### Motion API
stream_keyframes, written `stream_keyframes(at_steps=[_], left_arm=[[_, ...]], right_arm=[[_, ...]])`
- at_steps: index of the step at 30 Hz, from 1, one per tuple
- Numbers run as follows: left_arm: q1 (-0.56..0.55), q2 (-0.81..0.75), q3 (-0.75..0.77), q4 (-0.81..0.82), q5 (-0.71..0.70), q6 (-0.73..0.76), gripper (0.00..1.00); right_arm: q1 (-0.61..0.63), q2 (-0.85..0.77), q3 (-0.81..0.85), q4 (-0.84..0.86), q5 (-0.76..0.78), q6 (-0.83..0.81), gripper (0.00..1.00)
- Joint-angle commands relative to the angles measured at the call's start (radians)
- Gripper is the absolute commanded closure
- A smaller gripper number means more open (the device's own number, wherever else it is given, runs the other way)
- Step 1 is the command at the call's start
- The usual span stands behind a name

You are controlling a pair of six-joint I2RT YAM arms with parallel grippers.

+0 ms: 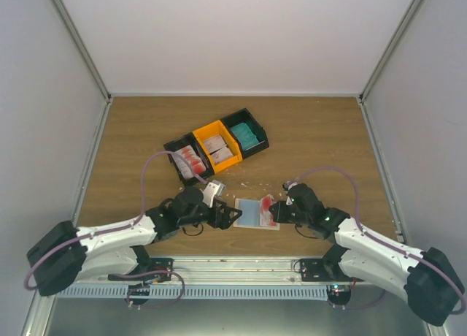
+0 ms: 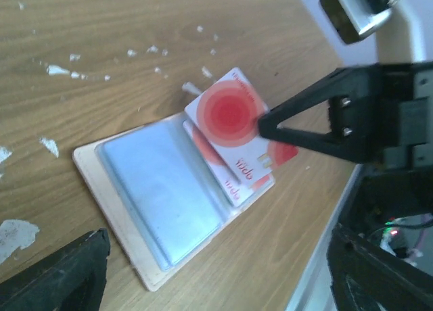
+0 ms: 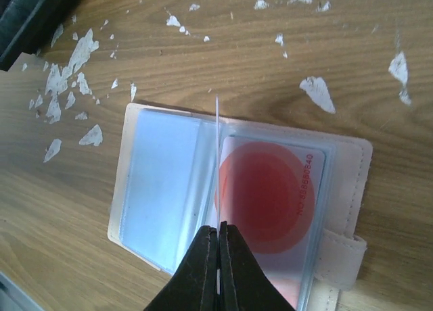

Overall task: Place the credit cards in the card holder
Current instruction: Insert the credit card into the card holder.

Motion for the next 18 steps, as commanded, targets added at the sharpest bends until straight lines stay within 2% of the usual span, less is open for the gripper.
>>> stream_keyframes(at_steps=[1, 6, 9, 18], left_arm=[[-0.045, 0.099, 0.030, 0.087, -0.111, -0.046, 0.16], [-0.070, 0.211, 0.104, 0.022, -0.183, -0.028, 0.37], [-0.076, 0.274, 0.146, -0.022, -0.193, -0.023, 0.47], [-0.080, 0.395, 0.195, -0.076, -0.206, -0.095, 0.57]], right_arm=[[-0.021, -0.014, -0.072, 0.155, -0.079, 0.103, 1.00], [-0.025, -0.070, -0.158, 0.301, -0.140, 0.176, 1.00], [-0.023, -0.071, -0.174, 0.327, -0.146, 0.191, 1.00], [-0.023, -0.004, -0.223, 0.441, -0.147, 0.233, 1.00]])
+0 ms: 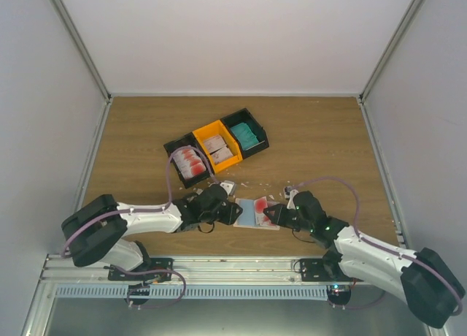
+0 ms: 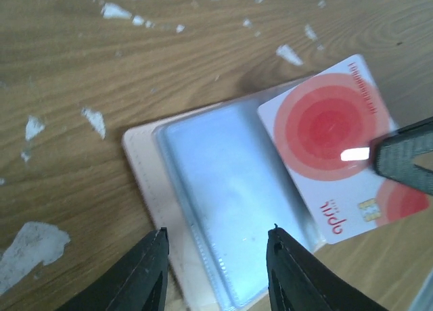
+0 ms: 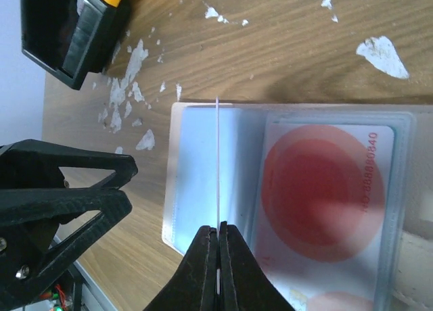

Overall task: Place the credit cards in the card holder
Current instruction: Insert the credit card into the card holder.

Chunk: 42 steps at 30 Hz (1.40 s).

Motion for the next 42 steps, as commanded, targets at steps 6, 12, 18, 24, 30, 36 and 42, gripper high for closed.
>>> stream_keyframes(at_steps=[6, 12, 18, 24, 30, 36, 42], left_arm=[[-0.014, 0.089, 0.041, -0.035, 0.007, -0.077, 0.62], [-0.047, 0.102, 0.007, -0.038, 0.022, -0.120, 0.69], [-0.078, 0.129, 0.028, -0.029, 0.025, -0.122, 0.79], [-0.085, 0.142, 0.033, -0.034, 0.013, -0.116, 0.81], [-0.087, 0.144, 0.025, -0.035, 0.009, -0.131, 0.82], [-0.088, 0.132, 0.009, -0.045, -0.012, -0.152, 0.84], [-0.087, 0.134, 0.008, -0.053, -0.017, -0.160, 0.85]], right_arm=[[-0.005, 0.020, -0.044, 0.079, 0.012, 0.035, 0.99], [-0.005, -0.001, -0.080, 0.102, 0.026, 0.045, 0.99], [-0.005, 0.046, -0.064, 0.096, 0.033, 0.046, 0.99], [-0.005, 0.060, -0.085, 0.115, 0.024, 0.065, 0.99], [-0.005, 0.044, -0.085, 0.063, 0.080, 0.072, 0.98], [-0.006, -0.022, -0.064, -0.005, 0.120, 0.048, 0.98], [-0.005, -0.098, -0.074, -0.025, 0.160, 0.020, 0.96]])
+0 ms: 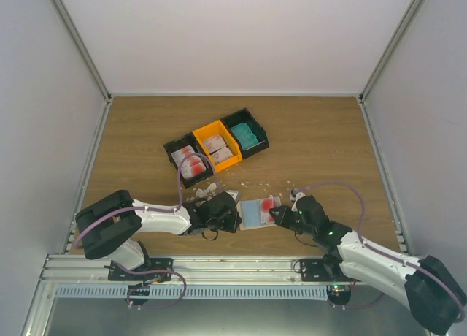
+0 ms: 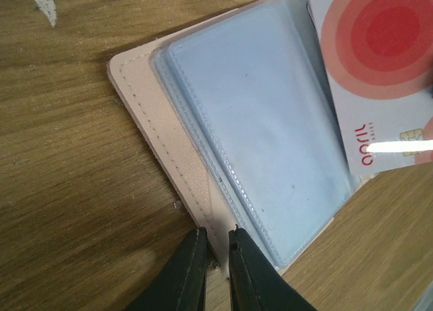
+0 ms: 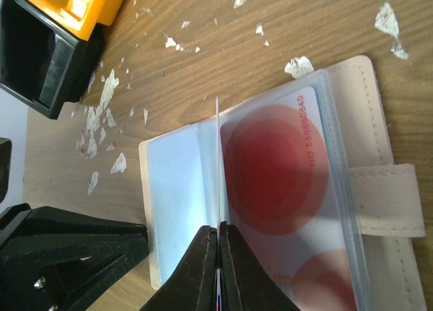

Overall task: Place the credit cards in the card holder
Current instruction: Insert the credit card into the card holder.

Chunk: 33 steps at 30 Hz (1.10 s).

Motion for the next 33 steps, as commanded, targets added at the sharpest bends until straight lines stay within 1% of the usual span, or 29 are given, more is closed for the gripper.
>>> stream_keyframes(at_steps=[1, 5, 14, 25, 30, 33], left_arm=[[-0.012, 0.016, -0.016, -0.007, -0.023, -0.019, 0.85], [-0.011, 0.029, -0.012, -0.005, -0.017, -0.018, 0.86], [-0.011, 0.055, 0.006, -0.008, -0.017, -0.014, 0.88], [-0.011, 0.062, 0.005, 0.001, -0.010, -0.012, 0.88], [-0.010, 0.065, 0.004, 0.005, -0.006, -0.014, 0.88], [-0.011, 0.066, 0.003, 0.006, -0.004, -0.014, 0.88]], right_arm=[[-0.007, -0.041, -0.011, -0.022, 0.061, -0.030, 0.95], [-0.008, -0.016, -0.028, 0.036, 0.030, -0.037, 0.95], [-0.014, 0.111, -0.046, 0.155, -0.053, -0.055, 0.94], [-0.020, 0.141, -0.056, 0.106, -0.041, -0.041, 0.94], [-0.022, 0.204, -0.048, 0.124, -0.064, -0.048, 0.94], [-0.021, 0.261, -0.049, 0.166, -0.096, -0.051, 0.94]])
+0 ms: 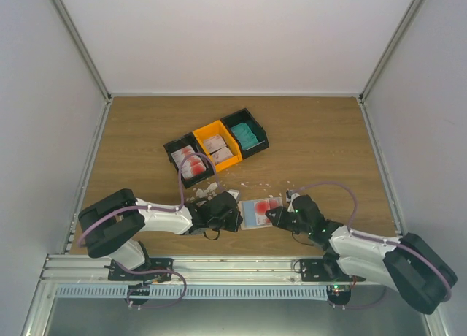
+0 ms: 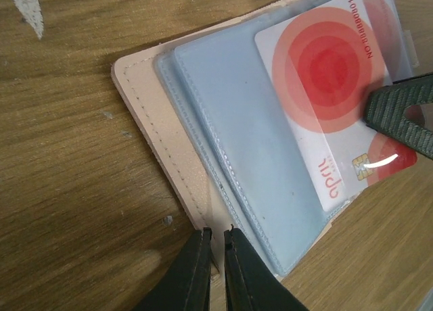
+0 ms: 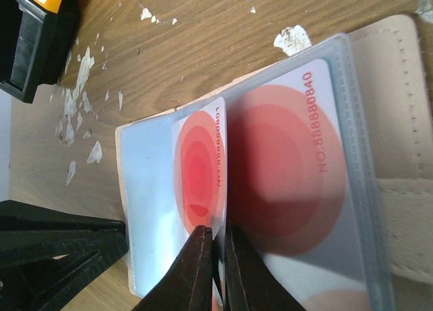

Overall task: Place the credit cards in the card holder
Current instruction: Insert the credit card into the card holder.

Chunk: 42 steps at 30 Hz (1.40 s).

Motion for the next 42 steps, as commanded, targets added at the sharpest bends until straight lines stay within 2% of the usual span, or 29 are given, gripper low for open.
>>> stream_keyframes(at_steps=[1, 7, 12, 17, 23, 28, 32, 37, 42], left_arm=[[-0.010, 0.040, -0.005, -0.021, -0.002, -0.002, 0.88], [-0.009, 0.039, -0.005, -0.020, 0.002, -0.004, 0.88], [-0.010, 0.052, 0.001, -0.005, 0.013, -0.004, 0.88], [-0.009, 0.070, 0.012, 0.015, 0.029, 0.001, 0.87], [-0.010, 0.052, 0.000, 0.009, 0.009, 0.000, 0.87], [-0.010, 0.052, -0.003, 0.019, 0.008, 0.004, 0.87], [-0.010, 0.050, -0.002, 0.021, 0.008, 0.011, 0.87], [-0.010, 0.075, 0.025, 0.023, 0.024, 0.026, 0.86], [-0.008, 0.100, 0.035, 0.029, 0.034, 0.025, 0.86]], right_arm=[[-0.003, 0.085, -0.022, 0.006, -0.049, -0.017, 0.94], [-0.003, 0.157, -0.018, 0.076, -0.080, -0.025, 0.93], [-0.003, 0.192, -0.001, 0.054, -0.093, -0.052, 0.90], [-0.002, 0.182, 0.029, -0.011, -0.088, -0.092, 0.78], [-0.003, 0.065, 0.102, -0.231, 0.017, -0.138, 0.62], [-0.003, 0.060, 0.177, -0.366, 0.088, -0.187, 0.51], [-0.002, 0.105, 0.230, -0.420, 0.111, -0.226, 0.50], [0.003, 0.194, 0.274, -0.443, 0.131, -0.278, 0.54], [0.059, 0.220, 0.306, -0.469, 0.161, -0.287, 0.54]])
